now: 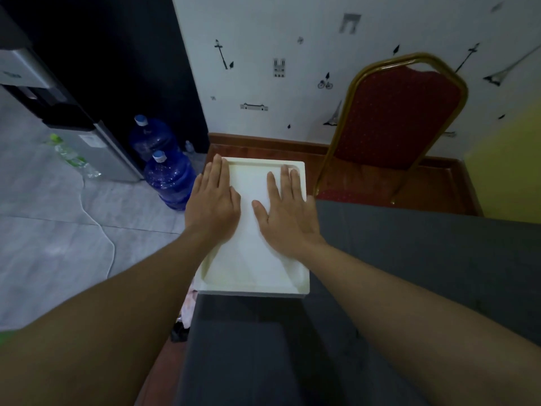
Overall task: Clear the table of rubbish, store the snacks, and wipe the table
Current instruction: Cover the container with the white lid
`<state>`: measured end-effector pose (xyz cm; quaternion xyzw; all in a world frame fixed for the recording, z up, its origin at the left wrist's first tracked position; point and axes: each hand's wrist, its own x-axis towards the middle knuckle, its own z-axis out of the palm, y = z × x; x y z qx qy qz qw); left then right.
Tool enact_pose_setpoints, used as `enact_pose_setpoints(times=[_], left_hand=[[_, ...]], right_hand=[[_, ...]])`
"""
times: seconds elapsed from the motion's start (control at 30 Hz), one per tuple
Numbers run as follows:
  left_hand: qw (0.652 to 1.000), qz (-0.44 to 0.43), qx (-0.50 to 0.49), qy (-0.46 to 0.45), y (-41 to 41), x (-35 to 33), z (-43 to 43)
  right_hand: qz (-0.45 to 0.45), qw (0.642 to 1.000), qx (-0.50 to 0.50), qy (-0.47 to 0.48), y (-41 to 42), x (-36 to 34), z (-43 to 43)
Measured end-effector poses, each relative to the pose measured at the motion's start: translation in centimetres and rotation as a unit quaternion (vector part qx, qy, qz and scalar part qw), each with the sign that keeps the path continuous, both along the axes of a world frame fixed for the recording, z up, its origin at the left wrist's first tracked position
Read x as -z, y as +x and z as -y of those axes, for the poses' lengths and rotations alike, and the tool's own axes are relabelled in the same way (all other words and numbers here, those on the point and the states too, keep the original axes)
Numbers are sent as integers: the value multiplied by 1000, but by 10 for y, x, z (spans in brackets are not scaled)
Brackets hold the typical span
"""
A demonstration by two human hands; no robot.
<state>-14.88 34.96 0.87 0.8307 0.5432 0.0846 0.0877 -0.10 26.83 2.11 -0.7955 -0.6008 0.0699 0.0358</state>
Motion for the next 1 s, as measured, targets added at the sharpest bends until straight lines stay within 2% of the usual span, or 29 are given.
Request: enact_pose_setpoints(times=[0.3,0.53,0.8,0.87,1.0], left_hand=[[999,-27,-19,-31,-4,0,23],[998,-46,-22,-47,-19,-1,57],[995,-55,-28,-82,-18,-9,60],[994,-57,-18,-91,-20,-10,65],[995,-90,7,-48,-32,-6,91]], right_hand=[[-1,1000,13,-5,-2,4,-3],[21,999,13,35,-11,-5,6],[-61,997,29,-27,-32,1,63],[-63,997,39,-17,-35,0,70],[-62,996,49,40,-36,0,73]])
